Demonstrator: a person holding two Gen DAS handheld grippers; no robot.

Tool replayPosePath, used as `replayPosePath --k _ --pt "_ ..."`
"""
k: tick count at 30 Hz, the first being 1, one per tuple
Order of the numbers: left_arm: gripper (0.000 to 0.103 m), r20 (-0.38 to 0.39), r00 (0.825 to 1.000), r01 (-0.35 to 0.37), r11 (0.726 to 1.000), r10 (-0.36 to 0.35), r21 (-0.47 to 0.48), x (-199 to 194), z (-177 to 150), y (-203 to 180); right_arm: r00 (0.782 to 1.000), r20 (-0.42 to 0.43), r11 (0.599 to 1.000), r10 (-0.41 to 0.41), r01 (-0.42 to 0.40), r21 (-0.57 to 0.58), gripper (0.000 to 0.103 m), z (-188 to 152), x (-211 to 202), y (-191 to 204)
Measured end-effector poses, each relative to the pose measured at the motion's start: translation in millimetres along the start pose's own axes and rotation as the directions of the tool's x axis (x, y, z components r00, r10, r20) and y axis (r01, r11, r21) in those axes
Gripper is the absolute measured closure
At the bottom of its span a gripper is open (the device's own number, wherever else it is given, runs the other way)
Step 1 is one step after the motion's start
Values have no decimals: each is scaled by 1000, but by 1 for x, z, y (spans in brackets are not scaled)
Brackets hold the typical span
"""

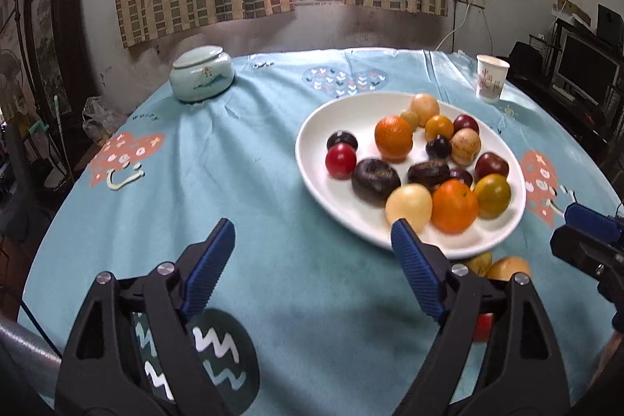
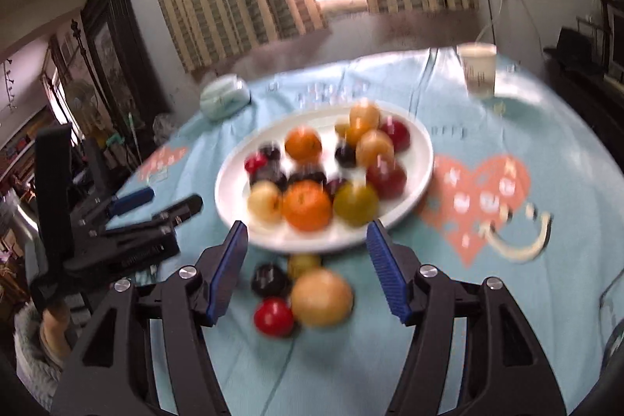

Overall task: Organize fruits
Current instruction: 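Withdraw both open tools from the plate toward the remaining fruits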

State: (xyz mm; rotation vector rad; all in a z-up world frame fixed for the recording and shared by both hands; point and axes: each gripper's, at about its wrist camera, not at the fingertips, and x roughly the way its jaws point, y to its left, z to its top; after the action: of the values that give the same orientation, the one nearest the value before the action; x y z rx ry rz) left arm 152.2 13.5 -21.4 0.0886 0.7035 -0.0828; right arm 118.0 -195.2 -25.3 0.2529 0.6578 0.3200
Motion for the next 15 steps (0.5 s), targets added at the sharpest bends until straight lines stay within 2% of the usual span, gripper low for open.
replayPosePath --k 4,11,15 --pt "19 -4 1000 12 1000 -12 26 -6 -12 -5 995 -92 1000 -24 22 -15 39 -20 14 3" --pt "19 -20 1000 20 995 -18 96 -4 -21 -22 992 -117 999 -43 42 -12 39 -25 27 -1" --pt "18 -19 999 28 994 -26 105 -5 -21 -25 991 -124 999 -51 51 -4 39 -26 30 -4"
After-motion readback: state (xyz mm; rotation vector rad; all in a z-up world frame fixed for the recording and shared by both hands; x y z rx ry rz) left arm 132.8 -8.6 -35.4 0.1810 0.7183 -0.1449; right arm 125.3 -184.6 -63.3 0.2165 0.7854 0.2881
